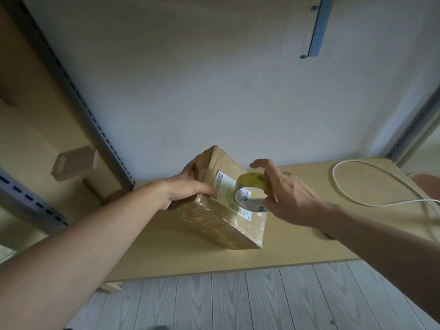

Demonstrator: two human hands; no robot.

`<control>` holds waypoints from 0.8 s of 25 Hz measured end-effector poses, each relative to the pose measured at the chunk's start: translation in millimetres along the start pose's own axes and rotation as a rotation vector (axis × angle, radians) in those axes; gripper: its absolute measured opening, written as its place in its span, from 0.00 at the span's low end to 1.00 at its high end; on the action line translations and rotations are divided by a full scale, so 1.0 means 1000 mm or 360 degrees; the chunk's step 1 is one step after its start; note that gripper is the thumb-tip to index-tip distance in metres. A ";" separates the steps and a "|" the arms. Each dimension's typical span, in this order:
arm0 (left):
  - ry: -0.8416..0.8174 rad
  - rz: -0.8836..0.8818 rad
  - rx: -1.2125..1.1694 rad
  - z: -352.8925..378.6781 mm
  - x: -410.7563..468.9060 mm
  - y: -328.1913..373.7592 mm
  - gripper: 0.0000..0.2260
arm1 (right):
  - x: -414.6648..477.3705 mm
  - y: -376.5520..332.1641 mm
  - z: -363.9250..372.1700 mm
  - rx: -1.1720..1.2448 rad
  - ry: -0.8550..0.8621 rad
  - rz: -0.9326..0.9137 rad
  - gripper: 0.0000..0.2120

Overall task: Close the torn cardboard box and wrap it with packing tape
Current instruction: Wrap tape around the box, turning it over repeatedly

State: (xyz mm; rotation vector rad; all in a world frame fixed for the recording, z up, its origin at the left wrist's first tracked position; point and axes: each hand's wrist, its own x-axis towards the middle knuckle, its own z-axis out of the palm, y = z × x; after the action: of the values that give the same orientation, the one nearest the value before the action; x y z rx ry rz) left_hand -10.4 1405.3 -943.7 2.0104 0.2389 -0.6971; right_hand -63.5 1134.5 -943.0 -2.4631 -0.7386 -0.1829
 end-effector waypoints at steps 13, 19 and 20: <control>-0.0305 -0.0052 -0.0353 -0.037 0.001 -0.063 0.49 | 0.004 0.057 0.020 -0.0441 -0.0194 -0.0165 0.09; -0.0365 -0.0021 -0.0512 -0.043 0.003 -0.086 0.54 | -0.008 0.099 0.024 -0.0579 -0.0190 0.0014 0.10; -0.0356 -0.0025 -0.0559 -0.043 0.004 -0.090 0.55 | -0.006 0.099 0.028 -0.0558 -0.0192 0.0032 0.11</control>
State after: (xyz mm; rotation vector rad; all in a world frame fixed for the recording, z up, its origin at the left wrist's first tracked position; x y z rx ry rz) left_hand -30.4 1488.3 -995.7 1.5859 0.2270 -0.8216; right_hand -15.3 1078.2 -1015.0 -2.8335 -0.7879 -0.1692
